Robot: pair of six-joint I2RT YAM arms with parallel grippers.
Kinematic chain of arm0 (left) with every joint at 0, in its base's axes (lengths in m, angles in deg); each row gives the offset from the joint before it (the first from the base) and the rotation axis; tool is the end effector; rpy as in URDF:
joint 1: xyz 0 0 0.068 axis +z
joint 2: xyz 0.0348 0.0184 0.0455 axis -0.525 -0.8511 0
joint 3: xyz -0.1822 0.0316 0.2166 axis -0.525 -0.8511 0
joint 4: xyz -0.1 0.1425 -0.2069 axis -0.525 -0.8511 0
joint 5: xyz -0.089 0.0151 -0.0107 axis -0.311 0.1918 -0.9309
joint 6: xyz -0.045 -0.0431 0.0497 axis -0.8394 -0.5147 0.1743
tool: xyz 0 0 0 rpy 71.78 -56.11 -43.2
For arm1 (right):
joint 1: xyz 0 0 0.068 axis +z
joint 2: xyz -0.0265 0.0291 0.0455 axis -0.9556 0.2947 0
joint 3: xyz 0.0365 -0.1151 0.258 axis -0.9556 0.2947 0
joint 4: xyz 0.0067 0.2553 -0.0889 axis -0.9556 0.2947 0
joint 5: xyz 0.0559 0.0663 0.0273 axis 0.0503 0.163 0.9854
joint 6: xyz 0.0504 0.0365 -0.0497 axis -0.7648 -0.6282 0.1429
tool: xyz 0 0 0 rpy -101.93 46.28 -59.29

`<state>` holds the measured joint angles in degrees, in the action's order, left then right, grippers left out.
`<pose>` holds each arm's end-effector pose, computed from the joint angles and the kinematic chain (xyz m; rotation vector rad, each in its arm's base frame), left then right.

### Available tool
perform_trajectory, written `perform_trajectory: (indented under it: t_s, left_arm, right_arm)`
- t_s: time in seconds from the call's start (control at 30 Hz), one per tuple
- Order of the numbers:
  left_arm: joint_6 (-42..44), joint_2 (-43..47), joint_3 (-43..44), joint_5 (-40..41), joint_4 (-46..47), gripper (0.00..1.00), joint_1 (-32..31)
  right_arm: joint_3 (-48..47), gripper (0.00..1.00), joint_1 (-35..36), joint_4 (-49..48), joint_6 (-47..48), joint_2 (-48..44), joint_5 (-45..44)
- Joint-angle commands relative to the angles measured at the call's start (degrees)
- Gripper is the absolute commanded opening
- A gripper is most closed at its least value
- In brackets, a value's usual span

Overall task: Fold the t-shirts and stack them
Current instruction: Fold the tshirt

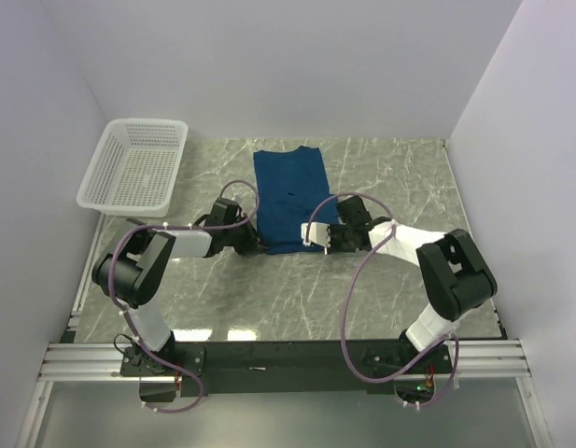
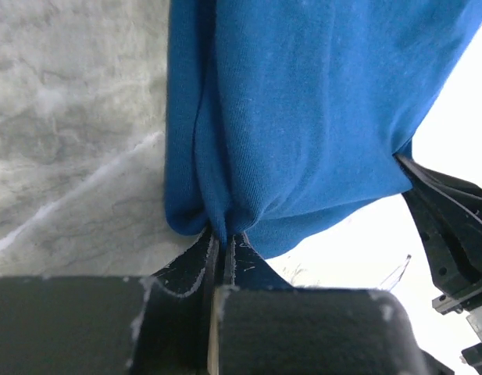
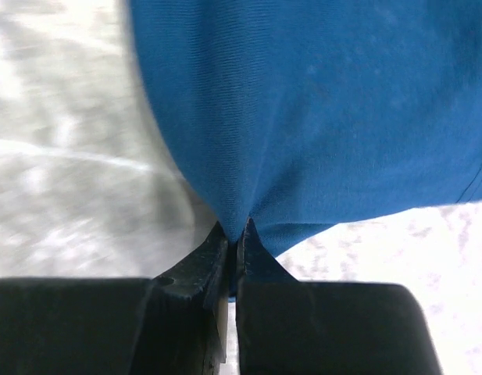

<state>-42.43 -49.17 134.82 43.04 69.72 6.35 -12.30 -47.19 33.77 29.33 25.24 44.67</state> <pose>0.3182 -0.1745 0.1097 -0.5184 2.5349 -0.9966 0.2986 0.1589 0.1297 -1.8811 1.6880 -0.0284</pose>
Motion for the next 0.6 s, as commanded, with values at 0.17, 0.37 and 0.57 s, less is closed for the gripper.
perform_trajectory:
  t_s: [0.17, 0.37, 0.57]
  left_arm:
    - [0.58, 12.34, -12.21, -8.43, -1.52, 0.01, -3.32]
    - [-9.70, 28.50, -23.64, -10.99, -4.15, 0.01, -16.13]
    - [-13.32, 42.05, -21.82, -6.95, -15.75, 0.01, -18.19]
  right_arm:
    - [3.46, 0.00, -0.01, 27.58, 3.81, -16.46, 10.45]
    - [12.51, 0.00, 0.78, 38.92, 3.11, -33.35, 16.09]
    - [14.37, 0.00, 0.96, 42.99, 0.13, -42.77, 17.32]
